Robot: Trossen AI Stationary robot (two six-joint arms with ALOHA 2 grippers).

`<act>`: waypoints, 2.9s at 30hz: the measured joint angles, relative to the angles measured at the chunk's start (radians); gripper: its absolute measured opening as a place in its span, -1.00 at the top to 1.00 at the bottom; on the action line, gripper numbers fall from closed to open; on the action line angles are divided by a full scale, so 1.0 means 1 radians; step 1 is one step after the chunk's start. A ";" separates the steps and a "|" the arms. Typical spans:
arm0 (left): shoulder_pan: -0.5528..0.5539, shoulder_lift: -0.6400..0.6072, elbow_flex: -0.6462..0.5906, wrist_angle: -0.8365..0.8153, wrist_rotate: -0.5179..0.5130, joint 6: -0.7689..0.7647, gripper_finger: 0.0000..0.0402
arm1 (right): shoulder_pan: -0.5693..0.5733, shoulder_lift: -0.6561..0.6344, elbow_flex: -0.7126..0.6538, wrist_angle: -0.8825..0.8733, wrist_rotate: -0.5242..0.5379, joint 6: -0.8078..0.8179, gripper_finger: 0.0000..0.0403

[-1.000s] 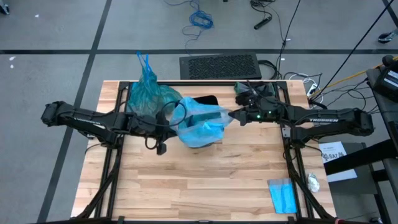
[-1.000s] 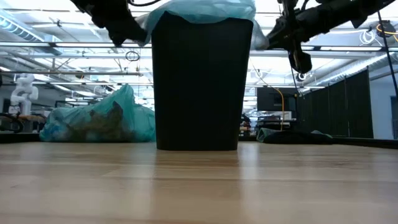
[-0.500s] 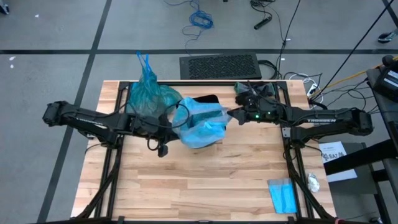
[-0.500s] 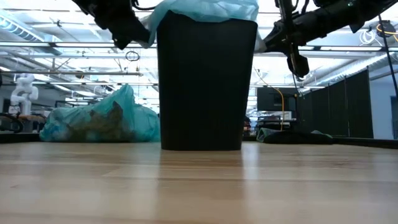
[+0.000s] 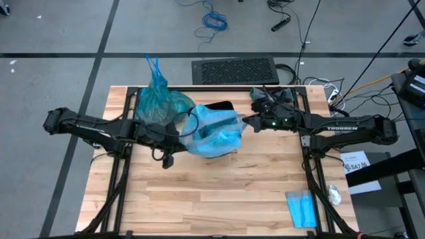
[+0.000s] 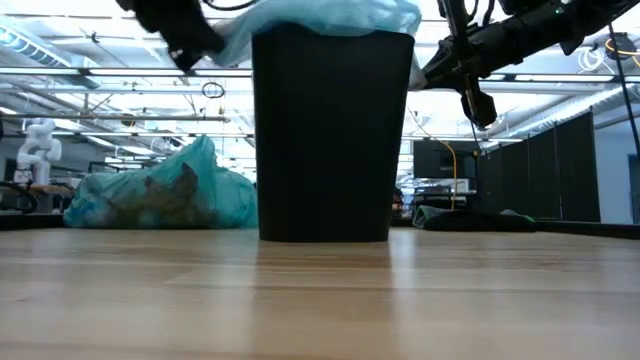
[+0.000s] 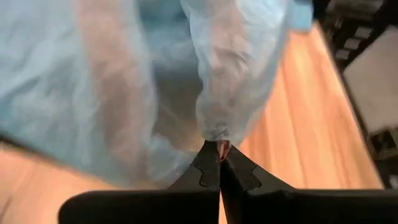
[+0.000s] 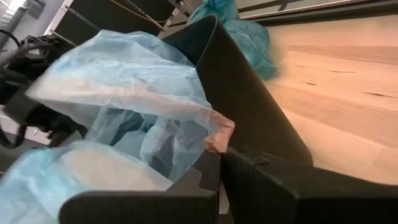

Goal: Place trash/remove bag and relplace
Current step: Put the new blue trash bag in the black trash bin

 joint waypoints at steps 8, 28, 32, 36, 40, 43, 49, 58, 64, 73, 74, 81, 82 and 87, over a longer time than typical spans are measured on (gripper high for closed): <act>-0.002 -0.007 -0.006 -0.186 0.023 -0.082 1.00 | -0.001 0.000 0.000 0.015 0.003 -0.006 1.00; -0.003 -0.098 0.050 -0.280 0.017 0.032 1.00 | -0.021 0.000 0.000 0.042 0.005 0.001 1.00; -0.003 -0.098 0.050 -0.267 0.007 0.005 0.99 | -0.021 -0.014 0.002 0.101 0.005 -0.034 1.00; -0.003 -0.095 0.046 -0.262 -0.072 0.007 0.87 | -0.020 -0.027 0.005 0.100 0.000 -0.099 0.99; 0.014 -0.048 0.036 -0.247 -0.097 0.031 0.70 | -0.019 -0.051 0.006 0.160 -0.070 -0.194 0.85; 0.027 -0.029 0.035 -0.220 -0.097 0.036 0.57 | -0.018 -0.078 0.006 0.164 -0.106 -0.209 0.63; 0.052 -0.025 0.036 -0.176 -0.080 0.080 0.30 | -0.018 -0.139 0.006 0.186 -0.156 -0.202 0.14; 0.052 -0.061 0.052 -0.179 -0.015 0.078 0.09 | 0.008 -0.144 0.095 0.172 -0.176 -0.277 0.05; 0.052 -0.063 0.081 -0.185 -0.011 0.084 0.09 | 0.028 -0.079 0.240 -0.007 -0.178 -0.364 0.20; 0.052 -0.064 0.167 -0.208 -0.018 0.131 0.09 | 0.054 0.133 0.404 -0.126 -0.240 -0.431 0.91; 0.052 -0.064 0.179 -0.206 -0.028 0.131 0.10 | 0.054 0.156 0.415 -0.135 -0.247 -0.432 0.95; 0.061 -0.042 0.208 -0.205 -0.068 0.182 0.37 | 0.044 0.281 0.435 -0.156 -0.295 -0.401 1.00; 0.066 -0.031 0.208 -0.206 -0.063 0.182 0.42 | 0.044 0.291 0.435 -0.155 -0.303 -0.400 1.00; 0.095 -0.001 0.213 -0.149 -0.053 0.216 0.60 | 0.030 0.314 0.435 -0.143 -0.309 -0.401 1.00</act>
